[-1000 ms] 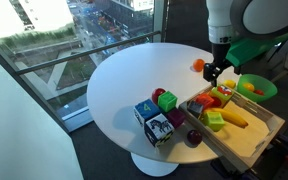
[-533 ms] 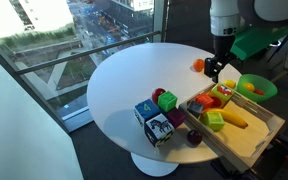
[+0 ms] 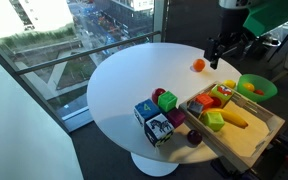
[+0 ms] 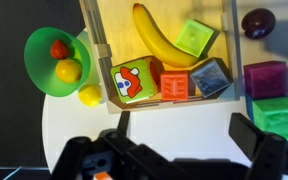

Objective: Put the orange toy block in the box

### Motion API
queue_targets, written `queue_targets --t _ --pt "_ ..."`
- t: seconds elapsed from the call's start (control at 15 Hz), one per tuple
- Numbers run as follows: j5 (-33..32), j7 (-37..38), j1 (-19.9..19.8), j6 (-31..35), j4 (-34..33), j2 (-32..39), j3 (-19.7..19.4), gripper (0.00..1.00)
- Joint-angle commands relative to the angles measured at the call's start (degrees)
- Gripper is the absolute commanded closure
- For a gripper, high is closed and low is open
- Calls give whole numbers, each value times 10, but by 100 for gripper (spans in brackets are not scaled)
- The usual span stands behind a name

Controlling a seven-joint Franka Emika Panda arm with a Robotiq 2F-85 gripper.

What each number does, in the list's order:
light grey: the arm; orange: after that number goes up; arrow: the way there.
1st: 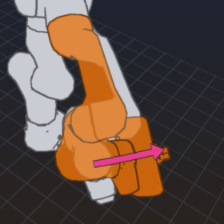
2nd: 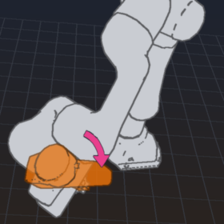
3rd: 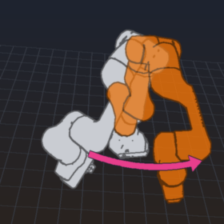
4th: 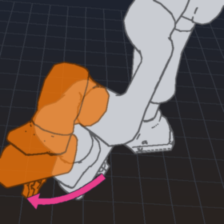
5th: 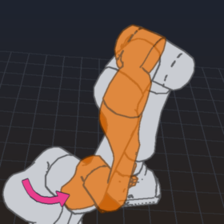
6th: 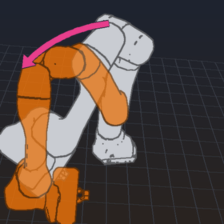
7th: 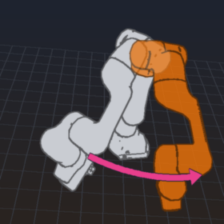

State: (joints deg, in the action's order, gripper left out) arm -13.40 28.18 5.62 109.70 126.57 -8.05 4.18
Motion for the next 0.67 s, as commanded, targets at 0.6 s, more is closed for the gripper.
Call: queue_targets --t 0.6 --pt "154 -209 -19 -58 -4 -88 -24 0"
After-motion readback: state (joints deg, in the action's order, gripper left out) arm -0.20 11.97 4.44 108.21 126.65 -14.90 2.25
